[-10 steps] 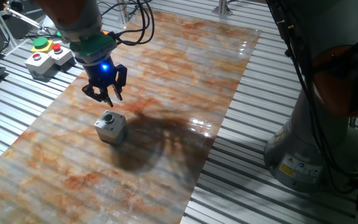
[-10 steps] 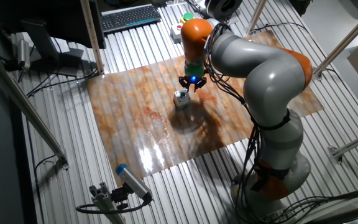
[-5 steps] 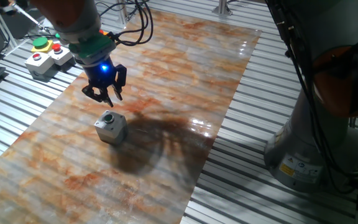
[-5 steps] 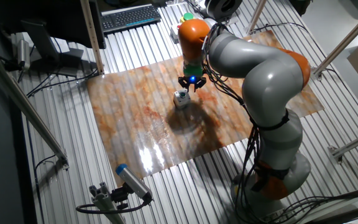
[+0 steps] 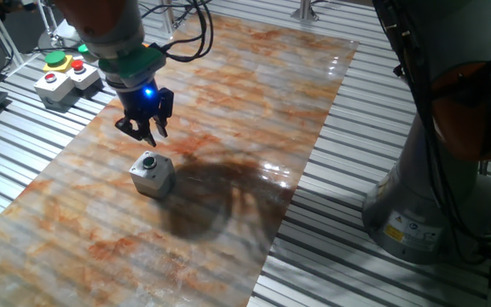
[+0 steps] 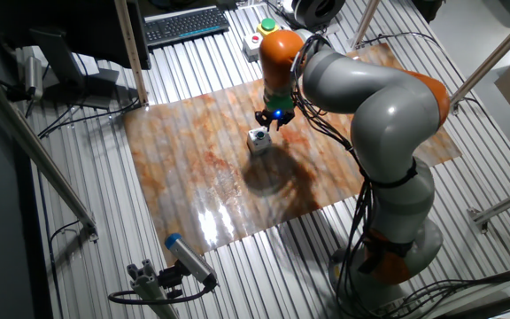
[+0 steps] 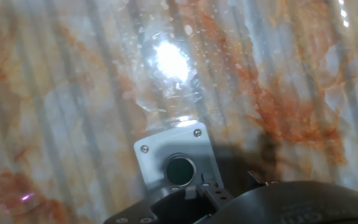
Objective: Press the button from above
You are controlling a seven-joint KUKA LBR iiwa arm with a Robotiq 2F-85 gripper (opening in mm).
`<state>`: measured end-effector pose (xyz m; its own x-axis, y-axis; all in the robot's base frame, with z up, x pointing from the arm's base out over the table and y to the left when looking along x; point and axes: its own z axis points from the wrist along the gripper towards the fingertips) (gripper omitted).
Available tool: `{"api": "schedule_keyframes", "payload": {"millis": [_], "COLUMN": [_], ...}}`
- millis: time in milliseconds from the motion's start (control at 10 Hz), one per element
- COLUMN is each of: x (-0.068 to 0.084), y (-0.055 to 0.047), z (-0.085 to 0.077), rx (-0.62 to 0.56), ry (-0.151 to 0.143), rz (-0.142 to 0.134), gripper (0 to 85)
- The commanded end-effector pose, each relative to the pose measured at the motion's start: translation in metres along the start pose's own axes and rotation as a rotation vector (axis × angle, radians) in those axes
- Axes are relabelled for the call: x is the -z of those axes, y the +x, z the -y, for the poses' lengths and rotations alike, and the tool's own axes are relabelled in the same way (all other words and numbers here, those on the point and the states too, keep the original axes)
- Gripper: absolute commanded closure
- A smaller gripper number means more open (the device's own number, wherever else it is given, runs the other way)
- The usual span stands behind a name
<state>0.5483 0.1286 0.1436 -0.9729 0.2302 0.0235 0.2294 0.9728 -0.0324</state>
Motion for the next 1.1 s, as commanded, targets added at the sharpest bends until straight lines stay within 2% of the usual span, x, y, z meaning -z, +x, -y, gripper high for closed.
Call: {"api": "schedule_keyframes", "payload": {"millis": [0,200,600,1000], "x": [0.0001,0.0001,0.0,0.0021], "y": [-0.0002,-0.0002,-0.0004,-0.0059], "z": [0.0004,0.0004,0.0002,-0.0093], "rx": [-0.008,-0.017,-0.018,-0.029], "ry": [-0.005,-0.001,-0.009,0.0], "rz": [-0.004,-0.013,-0.014,-0.013], "gripper": [51.0,51.0,51.0,51.0]}}
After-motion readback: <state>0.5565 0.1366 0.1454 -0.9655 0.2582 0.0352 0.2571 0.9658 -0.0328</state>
